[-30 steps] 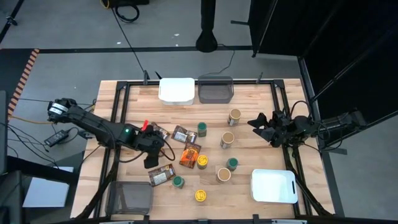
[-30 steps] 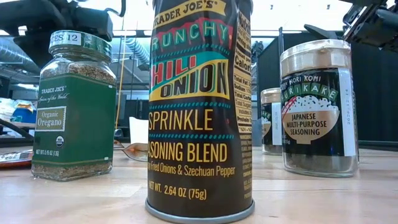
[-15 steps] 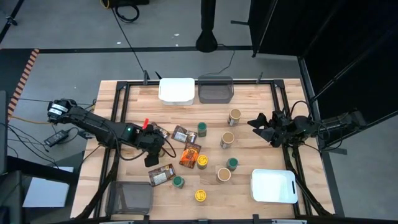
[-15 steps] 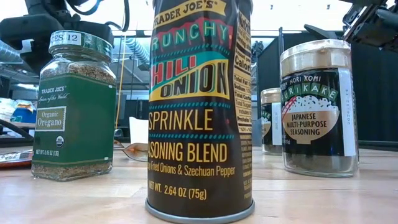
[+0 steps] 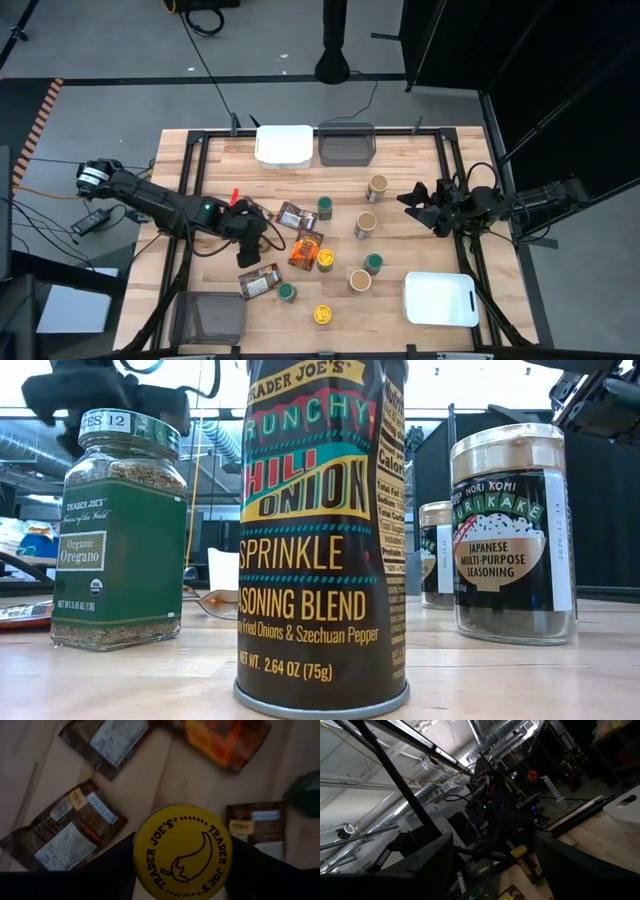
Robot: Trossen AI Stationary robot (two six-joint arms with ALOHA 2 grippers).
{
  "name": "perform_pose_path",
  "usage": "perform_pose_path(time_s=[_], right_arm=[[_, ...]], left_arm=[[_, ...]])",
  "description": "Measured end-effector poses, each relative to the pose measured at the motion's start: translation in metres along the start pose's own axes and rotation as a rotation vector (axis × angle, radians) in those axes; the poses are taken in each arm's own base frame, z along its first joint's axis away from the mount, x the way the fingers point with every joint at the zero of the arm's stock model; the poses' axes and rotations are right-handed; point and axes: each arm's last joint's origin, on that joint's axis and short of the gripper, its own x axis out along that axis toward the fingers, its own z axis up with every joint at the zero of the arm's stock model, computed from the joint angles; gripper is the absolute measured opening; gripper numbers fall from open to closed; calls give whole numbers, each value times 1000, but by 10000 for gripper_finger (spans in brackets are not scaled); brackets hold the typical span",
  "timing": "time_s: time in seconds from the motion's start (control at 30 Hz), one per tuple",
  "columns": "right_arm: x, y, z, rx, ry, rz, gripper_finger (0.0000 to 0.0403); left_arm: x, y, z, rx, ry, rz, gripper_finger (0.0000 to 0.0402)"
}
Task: Sort spices by type
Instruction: Put the yellow seasoning bottle into the bottom black bin
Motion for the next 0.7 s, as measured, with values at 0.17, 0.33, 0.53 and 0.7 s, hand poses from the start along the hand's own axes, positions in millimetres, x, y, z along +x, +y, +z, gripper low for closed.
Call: perform_pose_path(time_s=[0.17, 0.33, 0.53, 0.7], right_arm=[[0, 0, 0, 0, 0, 0, 287], [0, 0, 0, -1, 0, 0, 287], [0, 0, 0, -2, 0, -1, 287], [0, 0, -1, -4, 7, -5, 287]], left_arm=[[-22, -7, 15, -52, 1, -64, 223], [-58, -14, 25, -122, 73, -119, 224], [-102, -36, 28, -181, 68, -204, 224], [-122, -57, 13, -344, 40, -211, 225]])
